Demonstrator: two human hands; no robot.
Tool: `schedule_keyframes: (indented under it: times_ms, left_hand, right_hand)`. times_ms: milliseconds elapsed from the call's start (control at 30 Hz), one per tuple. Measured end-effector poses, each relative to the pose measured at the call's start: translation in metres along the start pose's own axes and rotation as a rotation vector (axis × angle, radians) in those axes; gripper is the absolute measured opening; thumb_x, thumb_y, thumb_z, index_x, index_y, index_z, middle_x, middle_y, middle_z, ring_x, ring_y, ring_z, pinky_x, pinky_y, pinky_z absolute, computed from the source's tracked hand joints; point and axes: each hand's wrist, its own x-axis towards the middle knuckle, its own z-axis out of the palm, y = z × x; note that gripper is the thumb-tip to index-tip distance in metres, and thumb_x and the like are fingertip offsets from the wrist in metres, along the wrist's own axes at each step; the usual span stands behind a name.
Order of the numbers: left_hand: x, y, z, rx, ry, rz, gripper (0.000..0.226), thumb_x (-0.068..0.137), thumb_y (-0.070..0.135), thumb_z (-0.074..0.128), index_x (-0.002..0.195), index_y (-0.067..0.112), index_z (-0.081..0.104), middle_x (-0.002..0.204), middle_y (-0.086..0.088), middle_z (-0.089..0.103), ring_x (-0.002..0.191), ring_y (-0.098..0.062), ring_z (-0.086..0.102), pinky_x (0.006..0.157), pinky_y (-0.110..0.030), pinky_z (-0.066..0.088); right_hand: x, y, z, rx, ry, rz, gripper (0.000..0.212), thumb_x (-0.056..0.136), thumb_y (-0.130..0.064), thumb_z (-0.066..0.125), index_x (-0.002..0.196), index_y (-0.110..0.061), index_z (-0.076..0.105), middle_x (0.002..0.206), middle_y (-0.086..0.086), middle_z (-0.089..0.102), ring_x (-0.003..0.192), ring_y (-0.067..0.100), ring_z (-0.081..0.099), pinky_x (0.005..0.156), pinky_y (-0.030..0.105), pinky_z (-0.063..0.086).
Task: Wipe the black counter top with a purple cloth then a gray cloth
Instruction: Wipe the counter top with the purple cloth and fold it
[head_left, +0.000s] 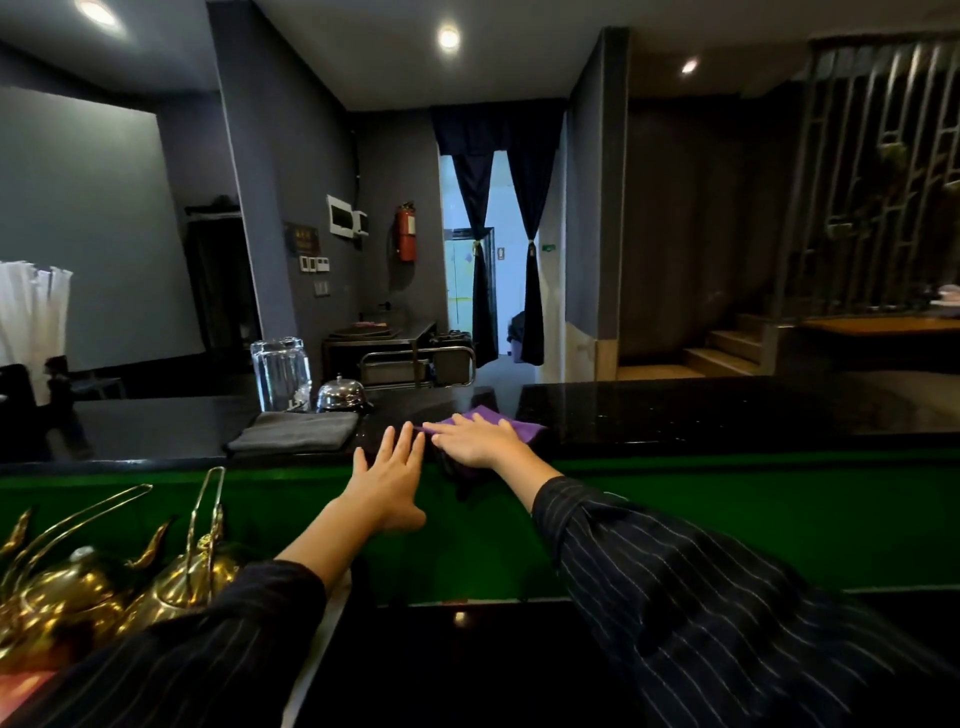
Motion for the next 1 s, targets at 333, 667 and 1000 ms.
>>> schedule_keyframes:
  times_ms: [333,667,1000]
  left_hand:
    - [0.025,0.109,-0.02,-0.062,0.008,0.139,0.091,0.088,0.051,0.052,0.151,0.019,-0.005,0.161,-0.002,-0.009,0.147,-0.023,-0.012,0.113,-0.063,0.003]
    - [0.079,0.252,-0.039,-0.174,0.022,0.132,0.071,0.094,0.061,0.022,0.152,0.022,0.005,0.161,-0.001,-0.002,0.148,-0.02,-0.009,0.113,-0.062,-0.003]
    - [0.15,0.36,-0.042,-0.276,0.14,0.158,0.051,0.098,0.052,0.021,0.147,0.037,0.025,0.159,-0.001,0.019,0.148,-0.021,-0.002,0.111,-0.065,-0.006]
  right_hand:
    - [-0.056,0.138,-0.025,-0.002,0.088,0.163,0.05,0.103,-0.049,0.015,0.152,-0.046,0.015,0.165,0.002,0.009,0.151,0.03,0.006,0.117,0.06,0.002]
    - [-0.124,0.343,-0.053,0.04,0.1,0.345,0.049,0.102,-0.05,0.018,0.151,-0.05,0.016,0.165,-0.001,0.007,0.151,0.028,0.005,0.118,0.057,0.0]
    - [-0.102,0.439,-0.072,0.075,0.05,0.319,0.049,0.102,-0.05,0.017,0.152,-0.048,0.013,0.165,-0.001,0.002,0.152,0.028,-0.001,0.119,0.057,-0.004]
